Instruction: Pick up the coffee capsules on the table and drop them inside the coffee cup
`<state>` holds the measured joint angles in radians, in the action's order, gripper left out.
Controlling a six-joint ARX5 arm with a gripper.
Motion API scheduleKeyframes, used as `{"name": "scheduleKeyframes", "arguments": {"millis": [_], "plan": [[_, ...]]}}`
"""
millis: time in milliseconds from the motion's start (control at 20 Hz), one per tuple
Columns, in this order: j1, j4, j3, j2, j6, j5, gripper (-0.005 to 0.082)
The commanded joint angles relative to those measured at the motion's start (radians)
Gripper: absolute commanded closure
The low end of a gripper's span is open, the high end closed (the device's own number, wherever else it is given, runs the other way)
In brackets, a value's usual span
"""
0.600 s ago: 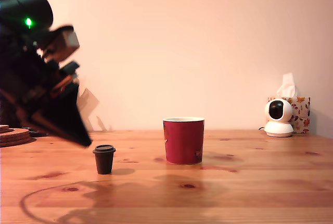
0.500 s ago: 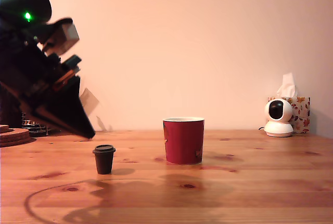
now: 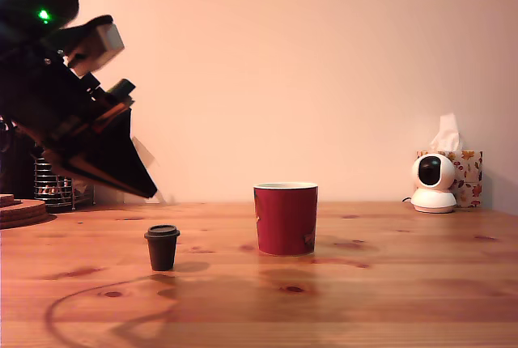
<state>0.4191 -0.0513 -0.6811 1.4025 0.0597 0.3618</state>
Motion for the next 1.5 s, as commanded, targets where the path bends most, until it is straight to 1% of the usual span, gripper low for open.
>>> {"name": "scheduleKeyframes", "arguments": {"millis": [0, 100, 150, 200, 250, 300, 350, 400, 500, 600, 700, 800, 1000, 1200, 1300, 1450], "plan": [[0.005, 0.043, 0.064, -0.017, -0.031, -0.021, 0.0790], [0.005, 0.078, 0.074, -0.017, -0.038, -0.030, 0.0784], [0.005, 0.109, 0.073, -0.017, -0.037, -0.030, 0.0748], [0.005, 0.127, 0.073, -0.017, -0.038, -0.029, 0.0652], [0.005, 0.148, 0.074, -0.017, -0.047, -0.027, 0.0523], [0.005, 0.163, 0.073, -0.017, -0.051, -0.027, 0.0364], [0.005, 0.168, 0.073, -0.017, -0.072, -0.028, 0.0241], [0.005, 0.169, 0.073, -0.017, -0.072, -0.031, 0.0216], [0.005, 0.180, 0.074, -0.017, -0.072, -0.031, 0.0216], [0.005, 0.193, 0.073, -0.017, -0.085, -0.031, 0.0216], [0.005, 0.195, 0.074, -0.017, -0.087, -0.047, 0.0219], [0.005, 0.195, 0.074, -0.016, -0.087, -0.082, 0.0219], [0.005, 0.209, 0.077, -0.015, -0.082, -0.083, 0.0219], [-0.008, 0.301, 0.131, -0.015, -0.079, -0.085, 0.0219], [-0.016, 0.326, 0.145, -0.015, -0.079, -0.105, 0.0219], [-0.018, 0.364, 0.152, -0.013, -0.076, -0.108, 0.0219]]}}
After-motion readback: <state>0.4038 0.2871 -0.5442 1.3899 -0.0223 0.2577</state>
